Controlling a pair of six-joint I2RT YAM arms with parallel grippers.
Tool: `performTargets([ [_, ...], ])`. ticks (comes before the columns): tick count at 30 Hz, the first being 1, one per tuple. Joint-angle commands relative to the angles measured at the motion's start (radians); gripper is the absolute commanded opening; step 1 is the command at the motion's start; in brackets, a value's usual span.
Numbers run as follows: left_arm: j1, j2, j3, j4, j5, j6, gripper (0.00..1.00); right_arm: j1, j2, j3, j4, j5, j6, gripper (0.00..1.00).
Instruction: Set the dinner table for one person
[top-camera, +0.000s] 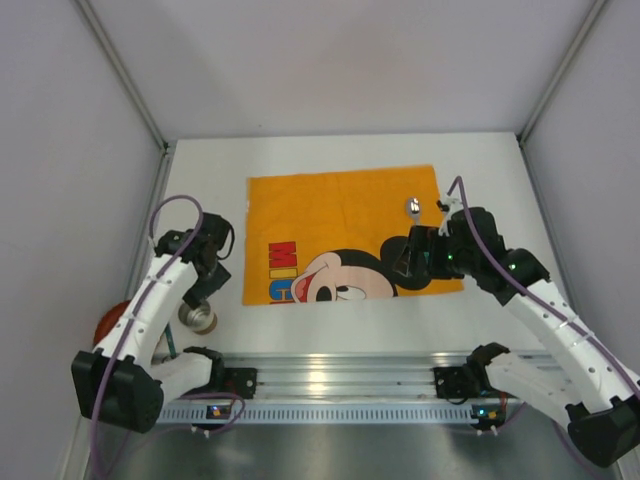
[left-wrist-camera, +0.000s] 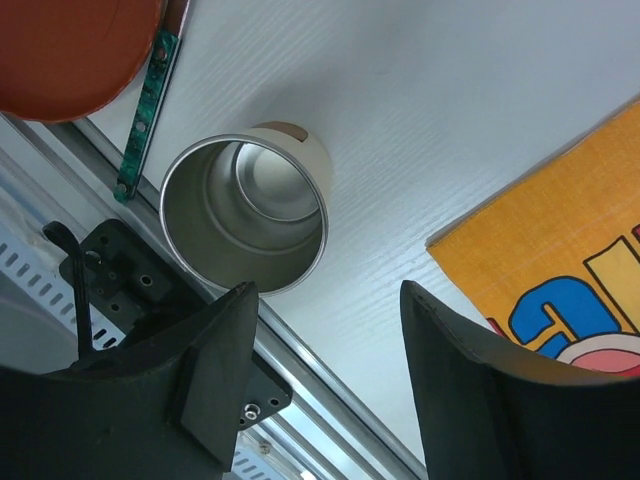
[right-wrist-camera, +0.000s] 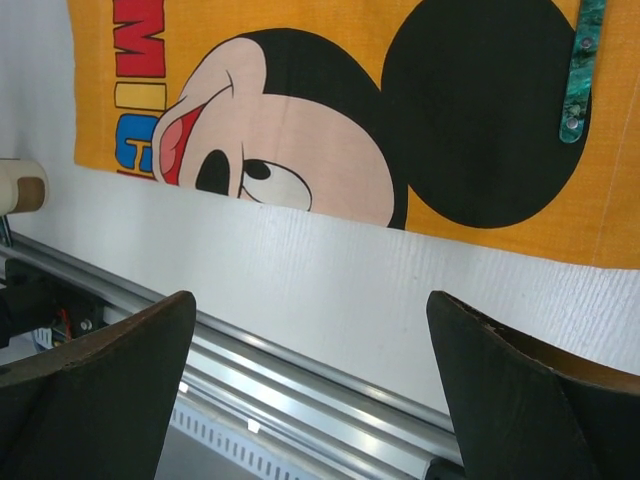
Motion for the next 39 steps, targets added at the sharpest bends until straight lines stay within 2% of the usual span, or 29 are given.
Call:
performTargets([
  [1, 0.012, -0.012, -0.046, 0.073, 0.025, 0.034, 0.64, 0.015, -0.005, -0.014, -0.01, 0.015, -0.005, 1.0],
  [8, 0.022, 0.013, -0.142, 0.18, 0.011, 0.063, 0.55, 0.013, 0.035, 0.009, -0.013, 0.018, -0.04, 1.0],
  [19, 0.026, 0.119, -0.153, 0.276, 0.02, 0.106, 0.43, 0.015, 0.038, 0.014, -0.026, 0.022, -0.057, 1.0],
  [22, 0.026, 0.133, -0.163, 0.296, 0.028, 0.115, 0.24, 0.015, 0.03, 0.014, -0.035, 0.029, -0.059, 1.0],
  [23, 0.026, 0.136, -0.163, 0.297, 0.03, 0.118, 0.1, 0.013, 0.029, 0.012, -0.038, 0.032, -0.062, 1.0],
  [24, 0.026, 0.137, -0.158, 0.299, 0.03, 0.121, 0.03, 0.013, 0.026, 0.014, -0.04, 0.032, -0.062, 1.0],
  [26, 0.025, 0.143, -0.135, 0.3, 0.042, 0.15, 0.0, 0.013, 0.018, 0.012, -0.047, 0.038, -0.063, 1.0],
  [31, 0.023, 0.186, 0.059, 0.193, 0.02, 0.199, 0.0, 0.013, 0.004, 0.006, -0.062, 0.052, -0.065, 1.0],
  [35, -0.007, 0.255, 0.236, 0.206, 0.023, 0.226, 0.0, 0.013, -0.013, 0.014, -0.082, 0.072, -0.052, 1.0],
  [38, -0.07, 0.399, 0.403, 0.237, 0.022, 0.236, 0.0, 0.013, -0.029, 0.031, -0.118, 0.104, -0.028, 1.0],
  [39, -0.089, 0.491, 0.452, 0.246, 0.031, 0.241, 0.0, 0.013, -0.037, 0.034, -0.128, 0.111, -0.017, 1.0],
])
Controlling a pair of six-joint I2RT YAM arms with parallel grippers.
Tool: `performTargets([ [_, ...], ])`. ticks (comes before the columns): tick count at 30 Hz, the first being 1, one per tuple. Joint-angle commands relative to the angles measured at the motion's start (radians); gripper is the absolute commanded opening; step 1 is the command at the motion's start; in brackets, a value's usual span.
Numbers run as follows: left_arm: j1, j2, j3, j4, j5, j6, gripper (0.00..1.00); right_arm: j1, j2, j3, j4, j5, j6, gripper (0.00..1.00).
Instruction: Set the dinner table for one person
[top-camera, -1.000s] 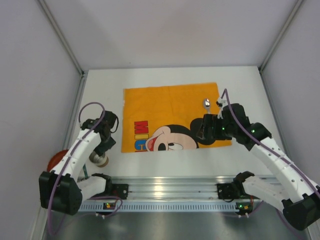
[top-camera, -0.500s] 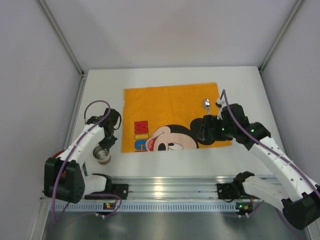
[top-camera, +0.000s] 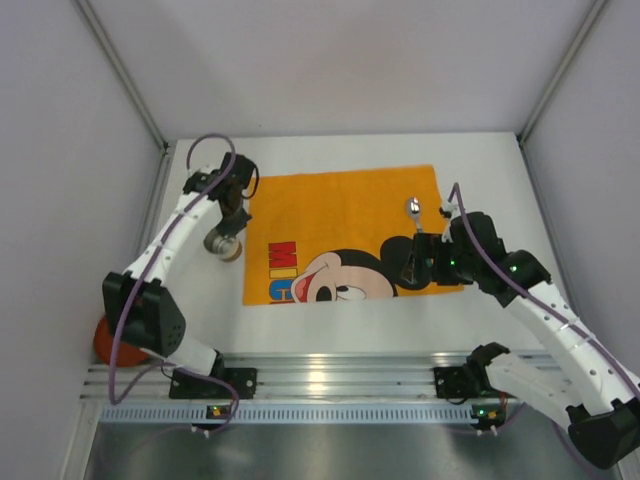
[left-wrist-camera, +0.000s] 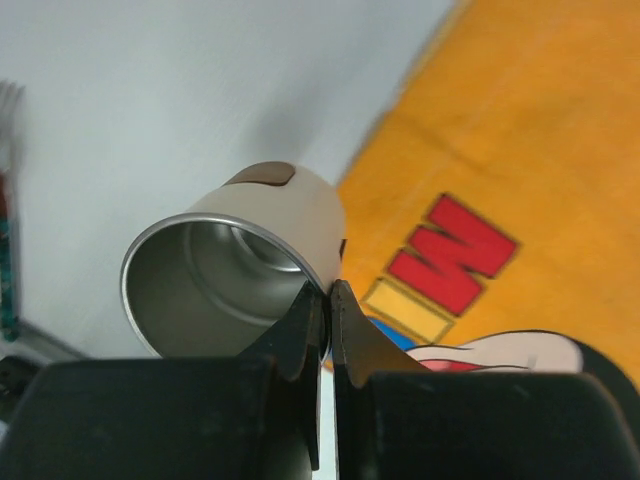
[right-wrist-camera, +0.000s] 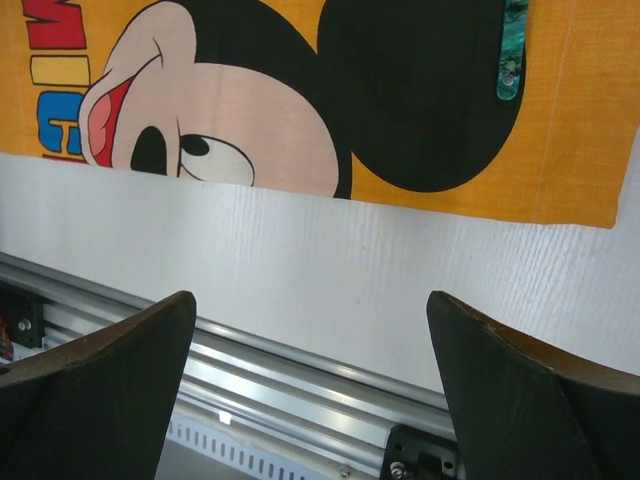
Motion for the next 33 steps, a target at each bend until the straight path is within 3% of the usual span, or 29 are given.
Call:
performTargets([
  [1, -0.09, 0.184, 0.225, 0.041, 0.012, 0.041, 0.0, 0.013, -0.042, 0.052, -0.069, 0.056, 0.031, 1.0],
  [3, -0.139, 0.348, 0.363, 0.058, 0.03, 0.057, 0.0, 0.012, -0.058, 0.069, -0.092, 0.064, 0.043, 1.0],
  [4, -0.191, 0.408, 0.526, 0.056, 0.035, 0.078, 0.0, 0.012, -0.076, 0.074, -0.116, 0.09, 0.046, 1.0],
  [6, -0.239, 0.601, 0.714, 0.061, 0.073, 0.11, 0.0, 0.012, -0.096, 0.081, -0.141, 0.106, 0.061, 1.0],
  [7, -0.283, 0.666, 0.9, 0.096, 0.095, 0.162, 0.0, 0.012, -0.119, 0.081, -0.165, 0.121, 0.067, 1.0],
  [9, -0.322, 0.831, 1.061, 0.177, 0.212, 0.225, 0.0, 0.012, -0.141, 0.077, -0.189, 0.135, 0.087, 1.0],
  [10, -0.355, 0.87, 1.156, 0.299, 0.262, 0.264, 0.0, 0.01, -0.165, 0.069, -0.213, 0.145, 0.095, 1.0],
  [14, -0.395, 0.932, 1.077, 0.661, 0.409, 0.214, 0.0, 0.01, -0.222, 0.049, -0.275, 0.165, 0.141, 1.0],
  [17, -0.411, 0.996, 1.094, 0.786, 0.48, 0.143, 0.0, 0.01, -0.263, 0.038, -0.322, 0.179, 0.184, 1.0],
  [23, -0.44, 1.096, 1.169, 0.848, 0.466, 0.124, 0.0, 0.01, -0.291, 0.048, -0.394, 0.231, 0.216, 1.0],
  [33, -0.44, 1.11, 1.177, 0.773, 0.365, 0.227, 0.0, 0.01, -0.25, 0.035, -0.374, 0.233, 0.251, 1.0],
])
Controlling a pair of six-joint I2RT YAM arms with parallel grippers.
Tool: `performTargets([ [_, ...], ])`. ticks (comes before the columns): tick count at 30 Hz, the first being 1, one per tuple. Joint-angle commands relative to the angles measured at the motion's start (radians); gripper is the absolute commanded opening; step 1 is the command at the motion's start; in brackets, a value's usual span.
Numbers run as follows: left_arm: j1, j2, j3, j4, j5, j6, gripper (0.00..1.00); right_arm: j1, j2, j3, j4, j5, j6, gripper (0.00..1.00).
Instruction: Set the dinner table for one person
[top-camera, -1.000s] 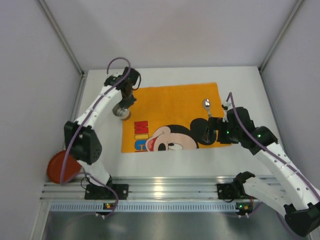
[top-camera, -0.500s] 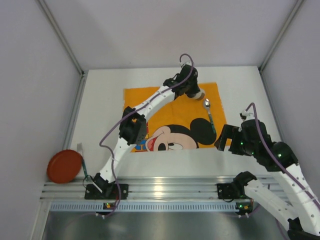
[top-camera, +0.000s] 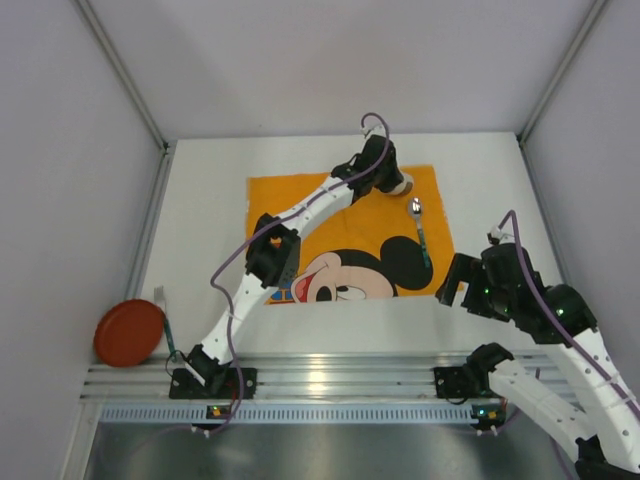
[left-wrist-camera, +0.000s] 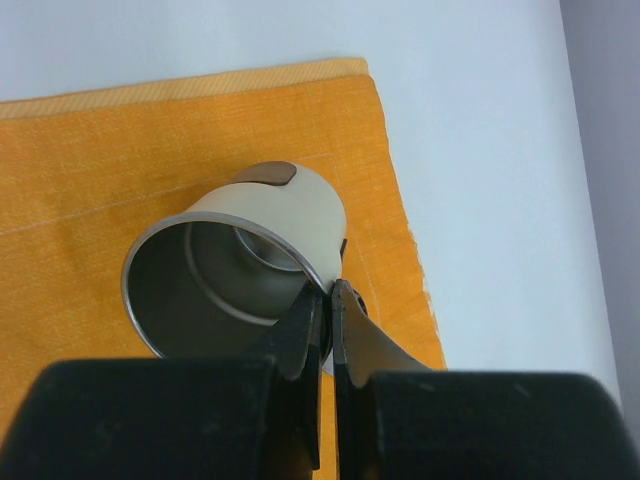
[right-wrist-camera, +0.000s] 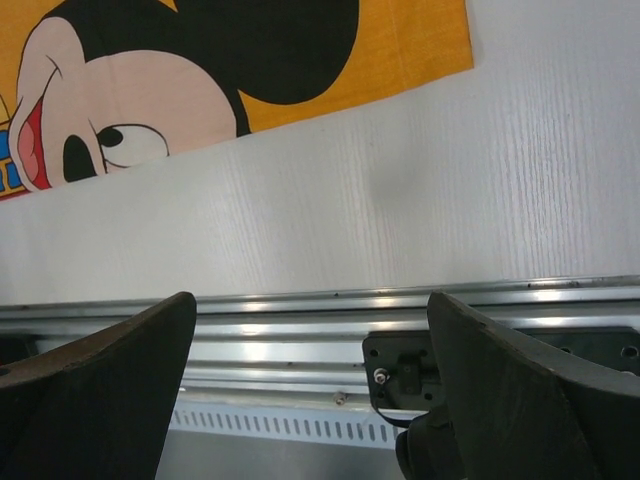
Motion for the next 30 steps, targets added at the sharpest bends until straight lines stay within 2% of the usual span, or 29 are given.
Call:
performTargets([
  [1, 0.0, -0.024, 0.054, 0.034, -0.046, 0.073, 0.0, 0.01, 0.022, -0.004, 0.012, 0.016, 0.026, 1.0],
  [2, -0.002, -0.026, 0.057, 0.031, -0.047, 0.086, 0.02, 0.01, 0.027, -0.006, 0.016, 0.013, 0.029, 1.0],
  [5, -0.009, -0.015, 0.076, 0.028, -0.025, 0.127, 0.33, 0.01, 0.041, -0.016, 0.035, 0.002, 0.032, 1.0],
  [6, -0.014, -0.009, 0.089, 0.029, -0.011, 0.141, 0.57, 0.01, 0.045, -0.018, 0.041, -0.001, 0.032, 1.0],
  [9, -0.029, 0.015, 0.118, 0.034, 0.055, 0.15, 0.83, 0.01, 0.045, -0.022, 0.038, -0.004, 0.035, 1.0],
  [10, -0.034, 0.017, 0.12, 0.043, 0.08, 0.15, 0.97, 0.008, 0.044, -0.021, 0.038, -0.006, 0.036, 1.0],
  [15, -0.08, 0.009, 0.139, 0.106, 0.065, 0.19, 0.99, 0.008, 0.021, -0.029, 0.032, -0.004, 0.049, 1.0],
  [18, -0.098, 0.006, 0.154, 0.149, 0.071, 0.153, 0.99, 0.01, 0.019, -0.036, 0.032, -0.01, 0.053, 1.0],
  [23, -0.11, -0.012, 0.14, 0.127, 0.098, 0.153, 0.99, 0.01, 0.019, -0.039, 0.035, -0.024, 0.055, 1.0],
  [27, -0.111, -0.113, 0.042, 0.146, 0.034, 0.175, 0.99, 0.01, -0.005, -0.058, 0.05, -0.038, 0.064, 1.0],
  [30, -0.107, -0.188, 0.031, 0.137, -0.047, 0.202, 0.99, 0.01, -0.01, -0.058, 0.067, -0.05, 0.061, 1.0],
])
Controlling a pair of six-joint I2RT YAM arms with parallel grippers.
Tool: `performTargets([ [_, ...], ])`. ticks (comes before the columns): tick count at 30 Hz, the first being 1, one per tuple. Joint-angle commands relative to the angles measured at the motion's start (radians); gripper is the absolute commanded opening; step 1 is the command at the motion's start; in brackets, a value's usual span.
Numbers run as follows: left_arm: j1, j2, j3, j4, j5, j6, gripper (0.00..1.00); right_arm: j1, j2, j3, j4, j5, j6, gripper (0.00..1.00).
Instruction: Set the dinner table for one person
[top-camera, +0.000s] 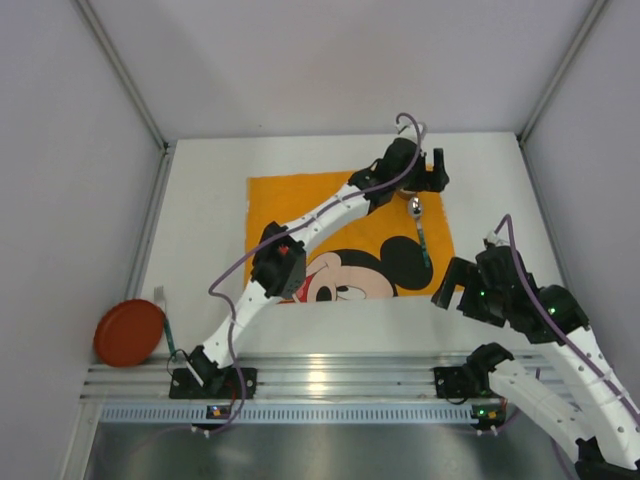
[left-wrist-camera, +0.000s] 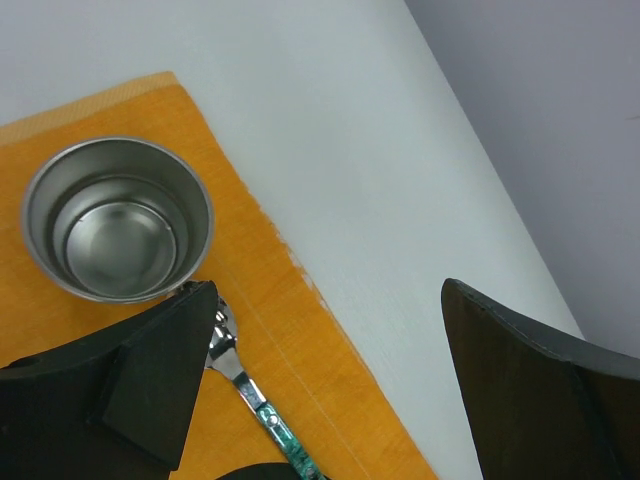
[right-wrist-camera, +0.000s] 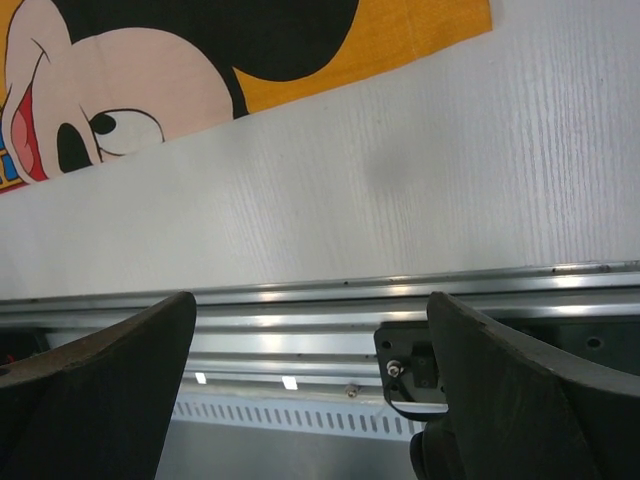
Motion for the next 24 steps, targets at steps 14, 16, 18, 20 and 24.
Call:
performTargets([
  [14, 0.328, -0.868, -0.779, -0.493, -0.615, -0.141, 0.97, 0.012, 0.145, 0.077, 0.228, -0.108, -0.13, 1.0],
  [16, 0.436, -0.973, -0.888, -0.687, -0.658, -0.224, 0.96, 0.012, 0.145, 0.057, 0.253, -0.156, -0.13, 1.0],
  [18, 0.582, -1.044, -1.032, -0.768, -0.704, -0.269, 0.96, 0.012, 0.153, 0.042, 0.276, -0.182, -0.136, 1.0],
  [20, 0.691, -1.15, -1.163, -0.783, -0.718, -0.241, 0.96, 0.012, 0.162, 0.031, 0.285, -0.194, -0.148, 1.0],
  [24, 0.892, -1.281, -1.316, -0.768, -0.665, -0.183, 0.98, 0.012, 0.187, 0.03, 0.288, -0.227, -0.181, 1.0],
])
